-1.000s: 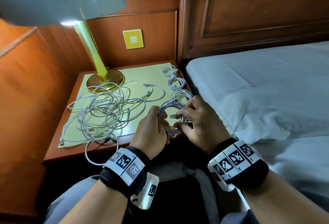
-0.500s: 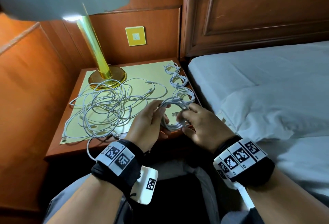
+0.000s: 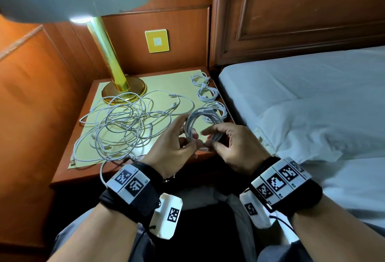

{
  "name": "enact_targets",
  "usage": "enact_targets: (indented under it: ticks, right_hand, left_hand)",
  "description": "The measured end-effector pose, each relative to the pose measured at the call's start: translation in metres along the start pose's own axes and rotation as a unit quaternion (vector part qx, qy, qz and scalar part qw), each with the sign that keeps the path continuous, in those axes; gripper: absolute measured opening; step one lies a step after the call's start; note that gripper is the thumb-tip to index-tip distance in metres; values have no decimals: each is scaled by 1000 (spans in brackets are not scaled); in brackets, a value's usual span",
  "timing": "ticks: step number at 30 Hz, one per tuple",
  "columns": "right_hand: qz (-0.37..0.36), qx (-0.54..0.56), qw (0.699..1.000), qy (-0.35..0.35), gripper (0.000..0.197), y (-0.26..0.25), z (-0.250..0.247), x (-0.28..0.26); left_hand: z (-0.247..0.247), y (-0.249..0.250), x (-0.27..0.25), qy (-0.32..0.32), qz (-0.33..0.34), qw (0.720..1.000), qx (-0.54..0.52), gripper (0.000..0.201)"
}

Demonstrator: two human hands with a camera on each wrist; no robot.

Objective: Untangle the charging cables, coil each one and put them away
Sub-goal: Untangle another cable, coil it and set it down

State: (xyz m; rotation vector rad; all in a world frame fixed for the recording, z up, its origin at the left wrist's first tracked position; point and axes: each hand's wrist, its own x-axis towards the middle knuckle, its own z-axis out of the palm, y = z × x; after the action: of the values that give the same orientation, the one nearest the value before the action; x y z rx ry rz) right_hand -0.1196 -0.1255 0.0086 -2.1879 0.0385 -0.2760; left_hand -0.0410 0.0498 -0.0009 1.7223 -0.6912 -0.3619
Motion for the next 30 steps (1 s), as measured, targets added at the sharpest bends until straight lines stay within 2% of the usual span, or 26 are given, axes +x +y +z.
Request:
enact_targets:
  ticks: [2,4,7,9,11,12,13,16,18,20,22,24,27,30]
  right_hand:
    - [2,-16,1000,17,18,-1,-2,0]
    - [3,-30,999,40,16,-1,-5,-1]
    - [4,-41,996,78,12,-2,-10,-2]
    - [9,-31,995,96,13,-2,-10,-3]
    - [12,5,994,105,16,-2,-10,-2]
    - [15,38,994,105,17,-2,-9,-1]
    - [18,77,992,100,18,-3,-9,0]
    - [24,165,984,63,17,-5,-8,0]
    - [26,191,980,48,18,-4,-4,0]
    - [22,178,982,56,19,-1,-1,0]
    - [18,154,986,65,17,2,0,1]
    - [17,145,987,63,16,2,-1,0]
    - [11,131,990,56,15,-1,-1,0]
    - [9,117,991,57,16,-3,0,0]
  left_hand:
    - [0,1,0,16,1,1000,3,65]
    - [-2,-1,2,54,-15,998,1,66]
    - [-6,-8,5,110,-34,992,43,49]
    - [-8,-9,6,134,-23,981,141,33]
    - [-9,-6,6,164,-19,964,207,22]
    - [-8,-7,7,180,-24,964,197,21]
    - [-8,-7,8,194,-33,968,154,21]
    - [2,-2,6,205,-74,973,-68,13]
    - [11,3,4,186,-94,958,-195,3]
    - [14,6,4,166,-114,942,-267,7]
    - [12,6,4,150,-135,927,-317,15]
    - [11,9,3,132,-145,916,-351,15]
    - [16,11,1,130,-131,929,-320,20]
    - [20,10,1,140,-129,926,-326,13]
